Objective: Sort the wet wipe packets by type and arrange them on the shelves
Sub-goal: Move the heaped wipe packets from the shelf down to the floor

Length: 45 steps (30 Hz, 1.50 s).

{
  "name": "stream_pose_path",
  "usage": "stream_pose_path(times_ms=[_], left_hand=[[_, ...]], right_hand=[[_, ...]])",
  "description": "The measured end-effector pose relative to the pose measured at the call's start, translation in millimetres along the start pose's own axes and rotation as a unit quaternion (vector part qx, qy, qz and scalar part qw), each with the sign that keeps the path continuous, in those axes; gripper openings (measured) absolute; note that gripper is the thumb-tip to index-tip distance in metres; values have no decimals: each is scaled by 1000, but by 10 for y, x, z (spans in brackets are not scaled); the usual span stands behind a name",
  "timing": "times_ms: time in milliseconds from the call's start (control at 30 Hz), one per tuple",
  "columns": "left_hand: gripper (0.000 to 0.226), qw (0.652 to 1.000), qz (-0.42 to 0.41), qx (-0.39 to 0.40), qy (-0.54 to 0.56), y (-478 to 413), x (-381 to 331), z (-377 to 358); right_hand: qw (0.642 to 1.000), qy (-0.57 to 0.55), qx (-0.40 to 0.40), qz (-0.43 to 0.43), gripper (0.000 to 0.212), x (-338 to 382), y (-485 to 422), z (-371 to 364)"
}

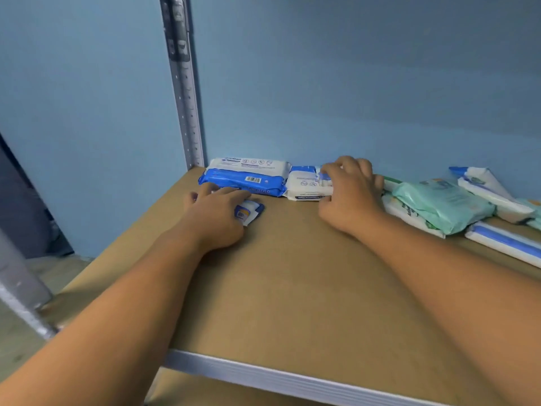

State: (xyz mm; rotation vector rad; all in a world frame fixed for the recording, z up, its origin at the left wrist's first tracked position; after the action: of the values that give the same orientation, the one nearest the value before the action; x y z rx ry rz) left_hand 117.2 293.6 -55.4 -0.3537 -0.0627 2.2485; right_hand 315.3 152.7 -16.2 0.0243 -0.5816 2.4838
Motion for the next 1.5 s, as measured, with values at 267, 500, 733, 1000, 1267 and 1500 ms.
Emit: stream_pose_path(times_ms=[267, 500, 733, 1000, 1267, 1500], left_hand=[[82, 997, -35, -59, 27, 11, -38, 58], [72, 993, -57, -101, 27, 59, -98, 57], [76, 992, -44, -108, 56, 361, -273, 177], [67, 990, -55, -98, 83, 1151, -636, 418], [62, 964, -43, -130, 228, 2495, -945, 403], [69, 976, 25, 22, 213, 3661, -985, -619]], right_hand=[[985, 92, 129, -73, 77, -89, -262, -147], [988, 115, 102, -17, 45, 37, -26, -4], [963, 157, 202, 81, 45, 104, 401, 300], [961, 181, 199, 61, 33, 125, 1145, 963], [981, 1, 192, -14, 44, 16, 2370, 1606], [947, -166, 215, -169, 40, -308, 3946, 1281]])
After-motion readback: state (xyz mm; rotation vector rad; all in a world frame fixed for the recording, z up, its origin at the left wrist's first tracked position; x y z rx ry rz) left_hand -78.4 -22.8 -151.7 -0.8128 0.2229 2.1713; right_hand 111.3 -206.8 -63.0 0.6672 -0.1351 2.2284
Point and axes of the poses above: each hand's wrist, its own y-axis away from the middle knuckle, its own z-axis out of the back of the hand, x = y × z, the point moved 5 cm from there along -y, towards the middle knuckle, and after that the axes turned 1 degree about x, right-handed, at the moved point
